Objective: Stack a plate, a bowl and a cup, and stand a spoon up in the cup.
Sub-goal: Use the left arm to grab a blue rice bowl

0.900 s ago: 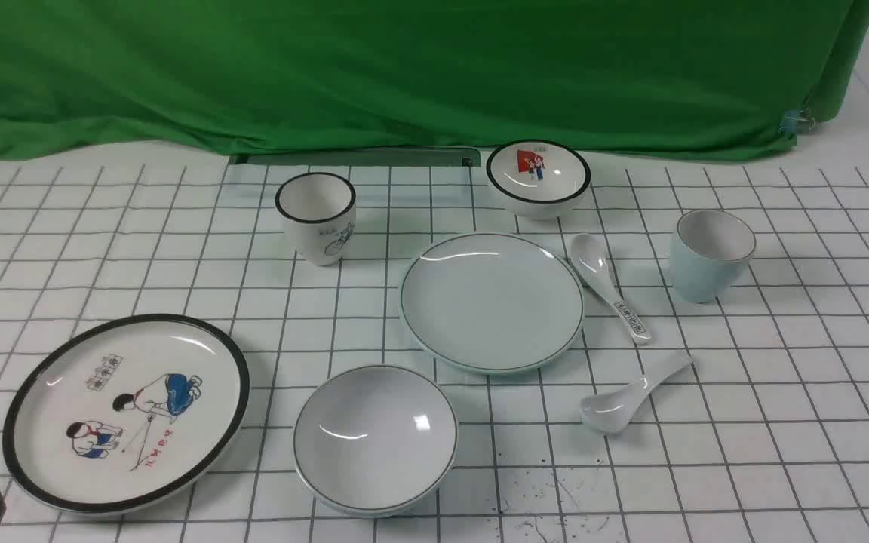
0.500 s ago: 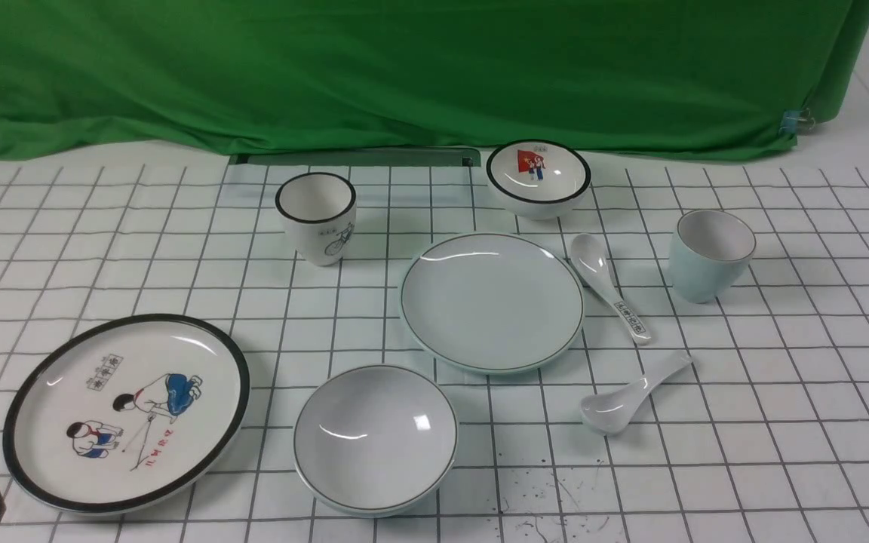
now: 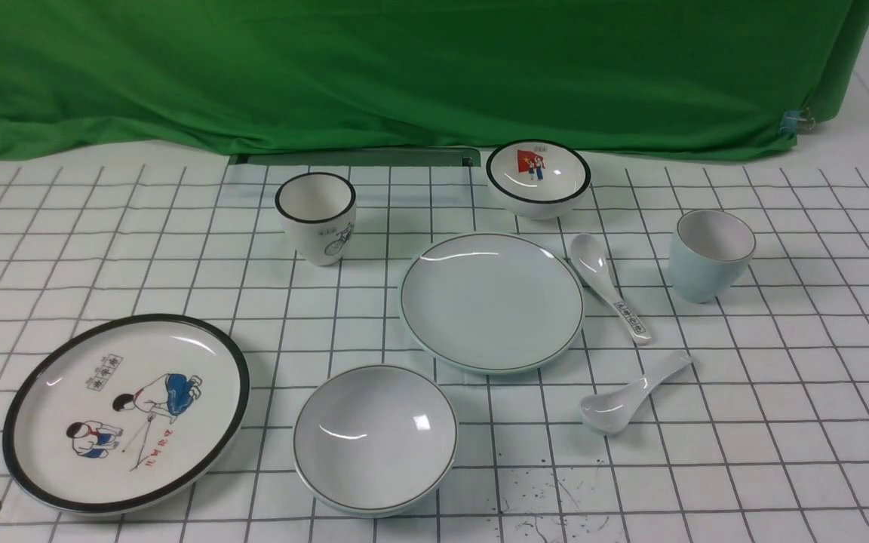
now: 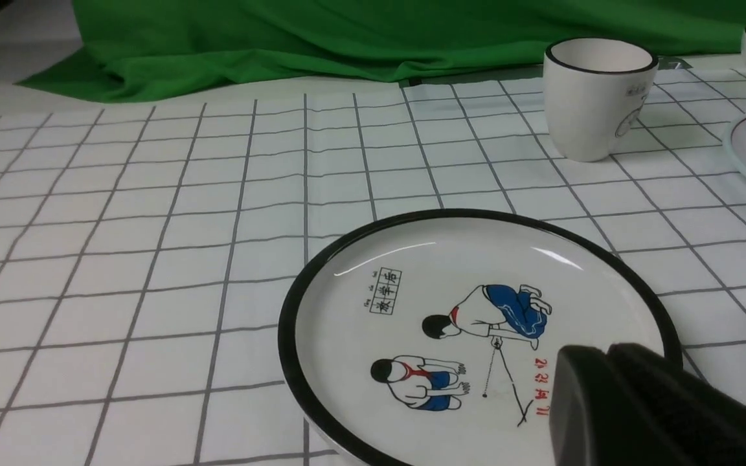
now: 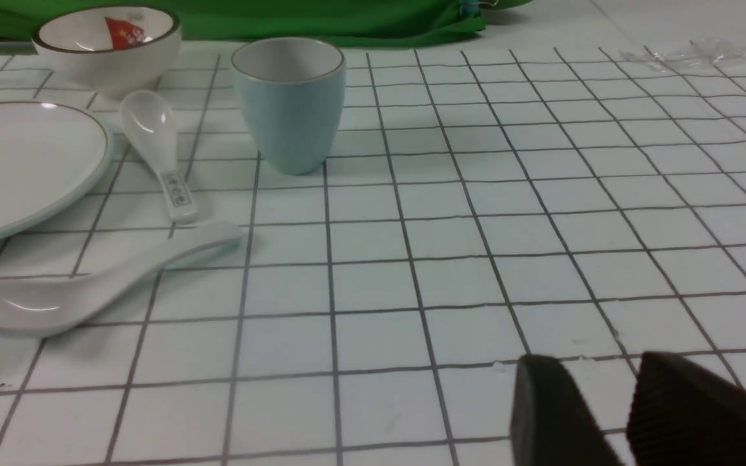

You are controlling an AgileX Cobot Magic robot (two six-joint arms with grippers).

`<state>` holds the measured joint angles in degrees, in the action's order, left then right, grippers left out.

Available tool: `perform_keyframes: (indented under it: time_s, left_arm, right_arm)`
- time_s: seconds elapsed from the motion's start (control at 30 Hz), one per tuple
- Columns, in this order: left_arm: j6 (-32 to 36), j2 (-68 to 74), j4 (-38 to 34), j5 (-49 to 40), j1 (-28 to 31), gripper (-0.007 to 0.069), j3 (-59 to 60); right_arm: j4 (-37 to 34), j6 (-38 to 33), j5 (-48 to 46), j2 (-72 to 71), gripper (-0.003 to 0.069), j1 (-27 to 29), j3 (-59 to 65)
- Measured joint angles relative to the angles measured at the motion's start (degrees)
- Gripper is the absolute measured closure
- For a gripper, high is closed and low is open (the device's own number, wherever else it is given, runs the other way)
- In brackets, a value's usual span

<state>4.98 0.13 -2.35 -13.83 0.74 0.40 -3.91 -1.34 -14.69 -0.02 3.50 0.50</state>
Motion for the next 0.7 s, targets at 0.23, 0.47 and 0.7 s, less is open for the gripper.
perform_keyframes:
  time_s: [0.23, 0.47, 0.7]
  left_arm:
    - [0.05, 0.0, 0.76, 8.51, 0.0, 0.0653, 0.0]
    - [0.05, 0.0, 3.33, 27.91, 0.0, 0.0653, 0.0]
    - [-1.13, 0.0, 6.74, 42.35, 0.0, 0.0653, 0.0]
  right_arm:
    - [0.4, 0.05, 4.12, 0.0, 0.0419, 0.0, 0.0]
    - [0.5, 0.05, 23.59, 0.0, 0.042, 0.0, 0.0]
    - [0.56, 14.66, 42.91, 0.0, 0.0419, 0.0, 0.0]
